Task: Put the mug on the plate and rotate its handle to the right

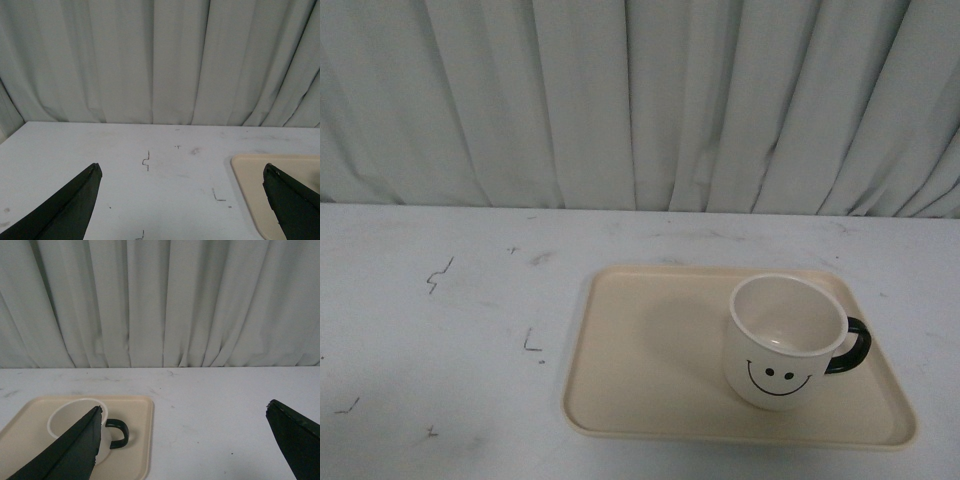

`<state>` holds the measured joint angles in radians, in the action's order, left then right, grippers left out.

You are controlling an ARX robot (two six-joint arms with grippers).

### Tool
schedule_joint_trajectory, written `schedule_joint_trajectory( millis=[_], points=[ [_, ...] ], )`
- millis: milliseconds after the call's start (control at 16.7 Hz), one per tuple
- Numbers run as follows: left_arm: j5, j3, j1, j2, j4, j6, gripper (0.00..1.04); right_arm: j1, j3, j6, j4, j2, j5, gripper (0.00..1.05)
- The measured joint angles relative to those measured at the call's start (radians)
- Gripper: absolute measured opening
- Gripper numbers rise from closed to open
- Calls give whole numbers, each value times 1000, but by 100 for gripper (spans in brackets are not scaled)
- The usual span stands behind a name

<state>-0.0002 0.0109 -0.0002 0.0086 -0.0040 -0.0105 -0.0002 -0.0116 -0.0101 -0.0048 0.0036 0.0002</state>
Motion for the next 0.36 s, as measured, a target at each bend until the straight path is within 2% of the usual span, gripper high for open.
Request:
schedule_joint_trajectory(
  millis=[60, 360],
  points=[
    [0, 0, 0, 0, 0, 0, 98, 0, 0, 0, 0, 0, 0, 97],
    [0, 0, 0, 0, 0, 0, 98, 0, 0, 0, 0, 0, 0, 98]
  ],
)
